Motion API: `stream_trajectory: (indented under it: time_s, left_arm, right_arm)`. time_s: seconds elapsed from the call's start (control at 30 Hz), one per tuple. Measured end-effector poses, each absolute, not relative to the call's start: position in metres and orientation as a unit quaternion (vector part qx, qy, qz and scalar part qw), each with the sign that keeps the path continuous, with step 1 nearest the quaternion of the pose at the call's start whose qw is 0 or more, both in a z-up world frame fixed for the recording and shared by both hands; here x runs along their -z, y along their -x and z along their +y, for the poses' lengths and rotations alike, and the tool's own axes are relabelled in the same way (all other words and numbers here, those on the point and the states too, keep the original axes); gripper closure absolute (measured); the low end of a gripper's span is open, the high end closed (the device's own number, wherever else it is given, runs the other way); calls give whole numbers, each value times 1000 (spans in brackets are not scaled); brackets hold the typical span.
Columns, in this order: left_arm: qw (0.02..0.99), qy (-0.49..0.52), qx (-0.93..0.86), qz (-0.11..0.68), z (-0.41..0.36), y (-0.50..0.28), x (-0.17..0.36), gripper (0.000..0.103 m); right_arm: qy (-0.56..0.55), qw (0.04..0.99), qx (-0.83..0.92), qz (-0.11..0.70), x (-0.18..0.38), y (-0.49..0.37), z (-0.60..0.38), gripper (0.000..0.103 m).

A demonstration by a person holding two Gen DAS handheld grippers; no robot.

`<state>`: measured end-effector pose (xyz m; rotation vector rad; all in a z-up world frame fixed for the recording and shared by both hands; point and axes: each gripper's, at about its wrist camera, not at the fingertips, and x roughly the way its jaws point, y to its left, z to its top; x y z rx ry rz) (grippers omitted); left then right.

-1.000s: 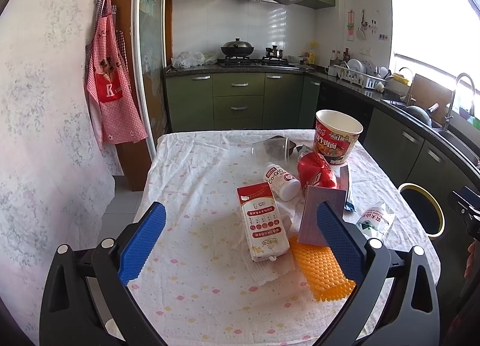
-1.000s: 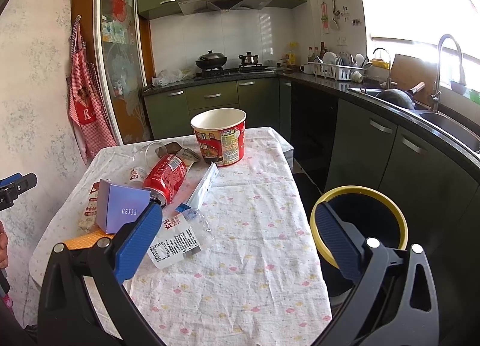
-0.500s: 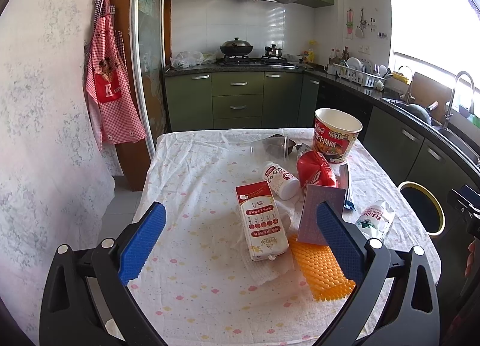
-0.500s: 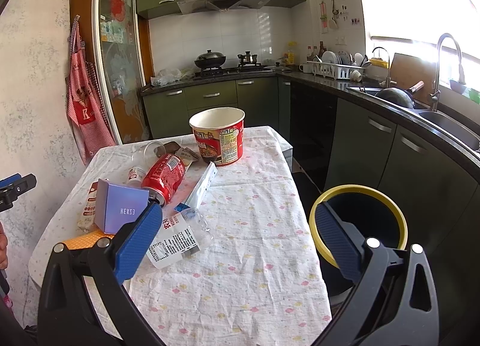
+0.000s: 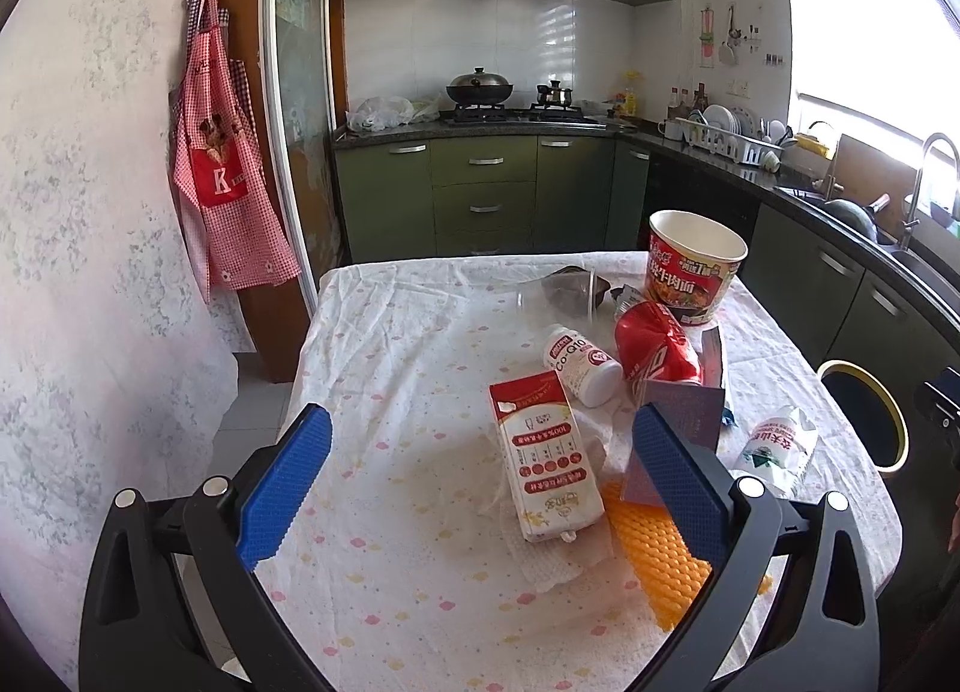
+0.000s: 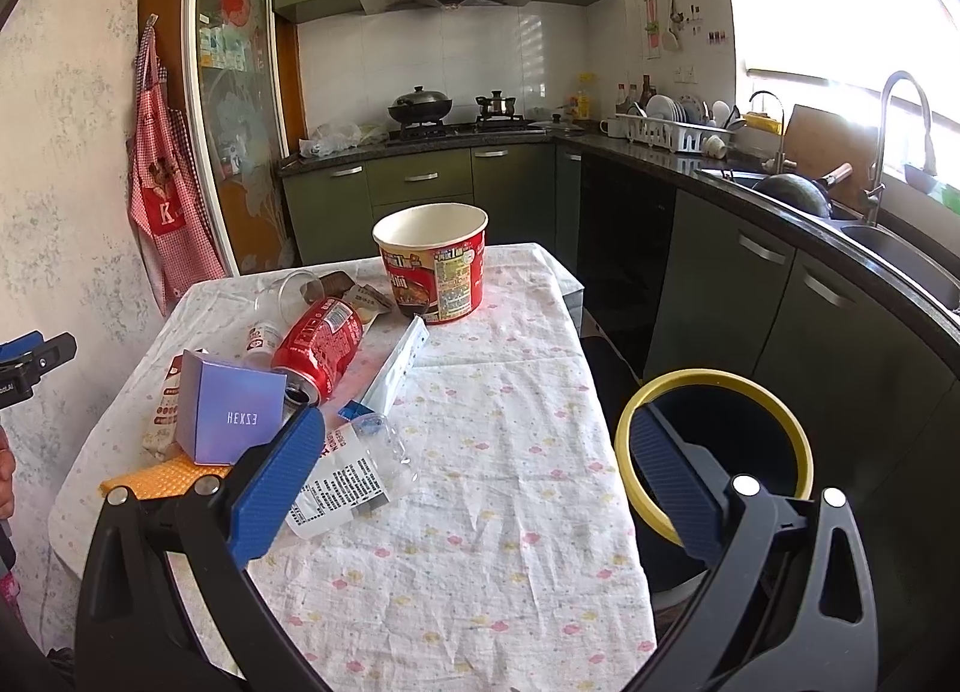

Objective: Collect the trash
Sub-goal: 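Grasp the red-and-white paper noodle cup by its rim with the right gripper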

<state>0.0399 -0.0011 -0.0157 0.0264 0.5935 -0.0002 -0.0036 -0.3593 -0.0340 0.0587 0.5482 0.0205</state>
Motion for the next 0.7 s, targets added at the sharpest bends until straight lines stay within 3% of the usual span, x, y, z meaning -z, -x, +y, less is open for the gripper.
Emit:
stream_trajectory:
  time_s: [0.53, 0.63, 0.7]
  left_arm:
    - [961, 4, -17, 275, 20, -195, 13, 4]
    - [960, 18, -23, 279, 26, -214, 26, 4]
    - [958, 24, -26, 284, 28, -222, 37, 4]
  right_arm:
    - [-51, 930, -62, 358, -20, -183, -375, 6]
    - [-35, 920, -46, 389, -16, -237, -370, 12]
    - [-25, 908, -37, 417, -8, -273, -366, 23]
